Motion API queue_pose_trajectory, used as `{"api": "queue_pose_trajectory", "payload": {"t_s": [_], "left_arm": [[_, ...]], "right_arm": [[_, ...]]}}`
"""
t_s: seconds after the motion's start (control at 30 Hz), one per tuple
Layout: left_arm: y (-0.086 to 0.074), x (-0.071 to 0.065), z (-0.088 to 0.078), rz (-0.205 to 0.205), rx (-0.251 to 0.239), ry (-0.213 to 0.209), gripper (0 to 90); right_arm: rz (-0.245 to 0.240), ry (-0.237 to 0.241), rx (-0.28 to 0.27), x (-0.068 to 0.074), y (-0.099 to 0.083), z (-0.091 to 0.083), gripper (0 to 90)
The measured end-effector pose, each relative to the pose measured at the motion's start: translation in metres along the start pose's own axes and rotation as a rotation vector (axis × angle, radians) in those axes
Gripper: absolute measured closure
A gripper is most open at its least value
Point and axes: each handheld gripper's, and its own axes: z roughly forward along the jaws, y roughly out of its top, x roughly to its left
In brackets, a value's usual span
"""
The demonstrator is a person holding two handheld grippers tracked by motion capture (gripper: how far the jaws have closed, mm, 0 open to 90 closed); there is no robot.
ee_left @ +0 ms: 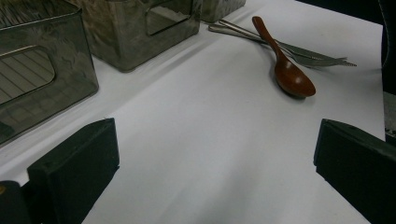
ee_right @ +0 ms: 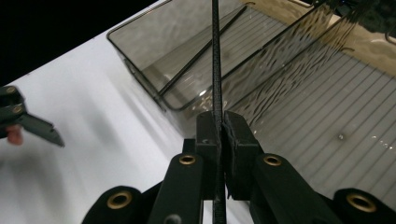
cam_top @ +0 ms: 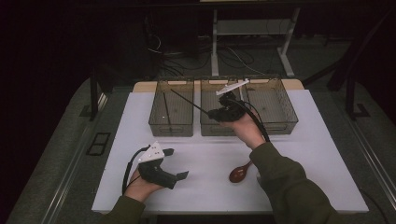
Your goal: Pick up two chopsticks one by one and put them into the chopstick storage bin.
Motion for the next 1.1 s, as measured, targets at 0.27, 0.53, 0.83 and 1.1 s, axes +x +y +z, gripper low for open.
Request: {"api": "queue_pose_trajectory", "payload": {"t_s": [0.27, 0.53, 0.83, 1.1], "left_arm": [[0.0, 0.0, -0.001, -0.003, -0.01, -0.002, 0.0], [0.001, 0.001, -0.001, 0.006, -0.01, -0.013, 0.0], [0.001, 0.002, -0.002, 0.002, -0.02, -0.006, 0.0], [0.001, 0.003, -0.001, 0.004, -0.013, -0.009, 0.0]], "right_arm": [[0.015, -0.019, 0.021, 0.002, 0.022, 0.02, 84.3], [0.024, -0.066, 0.068, 0.001, 0.044, 0.05, 84.3], [0.044, -0.091, 0.107, 0.004, 0.057, 0.078, 84.2], [0.063, -0.123, 0.126, 0.0, 0.063, 0.096, 84.2]]}}
